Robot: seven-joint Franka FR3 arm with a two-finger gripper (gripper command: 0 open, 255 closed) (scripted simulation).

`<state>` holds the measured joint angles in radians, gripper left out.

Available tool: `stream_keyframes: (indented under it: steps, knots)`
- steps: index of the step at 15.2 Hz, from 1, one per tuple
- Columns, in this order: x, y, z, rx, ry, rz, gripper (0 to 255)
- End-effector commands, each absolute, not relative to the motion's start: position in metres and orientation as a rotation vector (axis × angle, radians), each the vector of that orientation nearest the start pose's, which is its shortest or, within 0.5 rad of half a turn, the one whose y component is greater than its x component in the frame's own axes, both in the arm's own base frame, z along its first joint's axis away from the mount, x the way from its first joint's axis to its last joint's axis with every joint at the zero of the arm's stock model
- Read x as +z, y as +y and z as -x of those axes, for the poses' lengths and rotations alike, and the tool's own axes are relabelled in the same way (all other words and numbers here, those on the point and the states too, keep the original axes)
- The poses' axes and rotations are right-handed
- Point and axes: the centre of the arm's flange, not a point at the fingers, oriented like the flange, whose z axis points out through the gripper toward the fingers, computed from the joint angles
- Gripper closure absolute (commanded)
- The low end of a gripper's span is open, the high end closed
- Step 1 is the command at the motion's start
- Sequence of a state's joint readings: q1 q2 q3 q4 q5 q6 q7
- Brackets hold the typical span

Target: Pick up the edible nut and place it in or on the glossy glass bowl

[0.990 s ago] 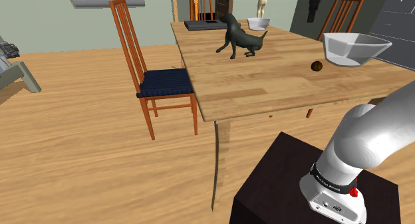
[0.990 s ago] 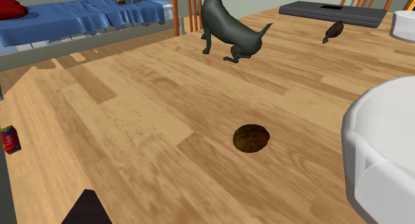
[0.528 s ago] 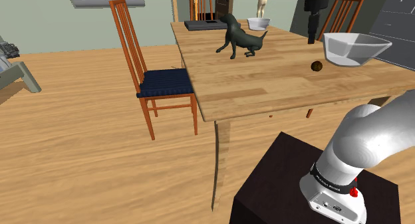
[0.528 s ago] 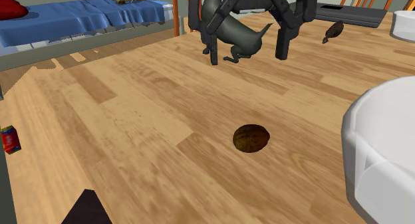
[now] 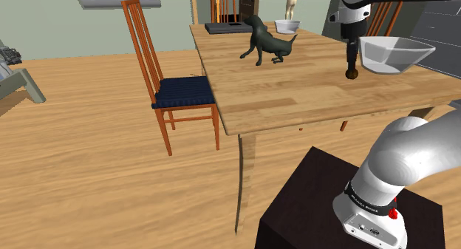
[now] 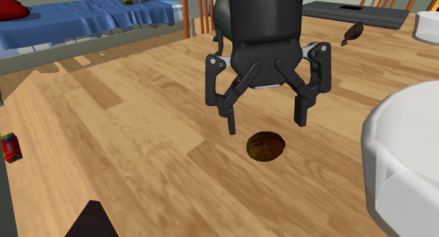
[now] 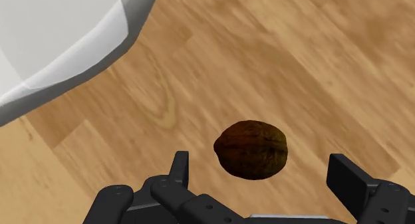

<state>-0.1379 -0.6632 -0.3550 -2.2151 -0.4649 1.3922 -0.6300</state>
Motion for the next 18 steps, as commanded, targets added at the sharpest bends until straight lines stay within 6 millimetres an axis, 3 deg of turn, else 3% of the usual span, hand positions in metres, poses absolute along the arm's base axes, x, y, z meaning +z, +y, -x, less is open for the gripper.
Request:
stream_keyframes:
  steps: [1,5,12,13,18]
  knots:
    - [0.577,-0.238,-0.254,0.472,-0.306,3.214,0]
    - [0.559,-0.241,-0.248,0.472,-0.306,3.214,0]
    - [0.559,-0.241,-0.248,0.472,-0.306,3.214,0]
    - [0.559,-0.241,-0.248,0.472,-0.306,3.214,255]
    - [0.559,-0.241,-0.249,0.472,-0.306,3.214,255]
